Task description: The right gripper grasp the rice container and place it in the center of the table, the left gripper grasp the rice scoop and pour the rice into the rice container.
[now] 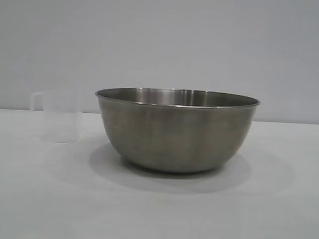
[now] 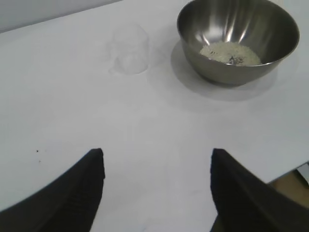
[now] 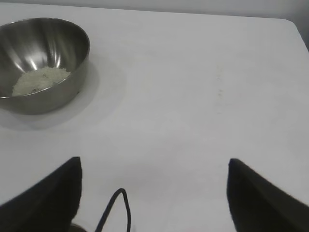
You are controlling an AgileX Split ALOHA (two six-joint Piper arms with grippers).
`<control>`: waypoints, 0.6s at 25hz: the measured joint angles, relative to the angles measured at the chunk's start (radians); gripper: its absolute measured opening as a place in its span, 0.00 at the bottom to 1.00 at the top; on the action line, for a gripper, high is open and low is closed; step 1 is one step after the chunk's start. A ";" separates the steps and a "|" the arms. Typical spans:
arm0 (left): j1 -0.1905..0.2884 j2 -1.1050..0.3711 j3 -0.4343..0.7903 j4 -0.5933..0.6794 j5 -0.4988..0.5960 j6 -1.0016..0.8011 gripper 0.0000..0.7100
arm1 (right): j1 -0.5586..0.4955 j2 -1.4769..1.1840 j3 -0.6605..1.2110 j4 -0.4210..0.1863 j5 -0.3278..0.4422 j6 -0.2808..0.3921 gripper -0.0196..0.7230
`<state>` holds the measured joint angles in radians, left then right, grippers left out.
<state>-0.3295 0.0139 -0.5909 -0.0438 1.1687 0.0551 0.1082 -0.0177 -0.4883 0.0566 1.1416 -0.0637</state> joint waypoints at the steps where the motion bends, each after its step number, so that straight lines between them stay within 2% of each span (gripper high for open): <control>1: 0.000 -0.009 0.000 0.015 0.026 0.000 0.61 | 0.000 0.000 0.000 0.000 0.000 0.000 0.80; 9: 0.000 -0.033 0.058 0.064 0.074 0.000 0.61 | 0.000 0.000 0.000 0.000 0.000 0.000 0.80; 15: 0.000 -0.033 0.086 0.081 -0.010 -0.021 0.61 | 0.000 0.000 0.000 0.000 0.000 0.000 0.80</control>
<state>-0.3295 -0.0189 -0.5049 0.0368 1.1590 0.0345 0.1082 -0.0177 -0.4883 0.0566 1.1416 -0.0637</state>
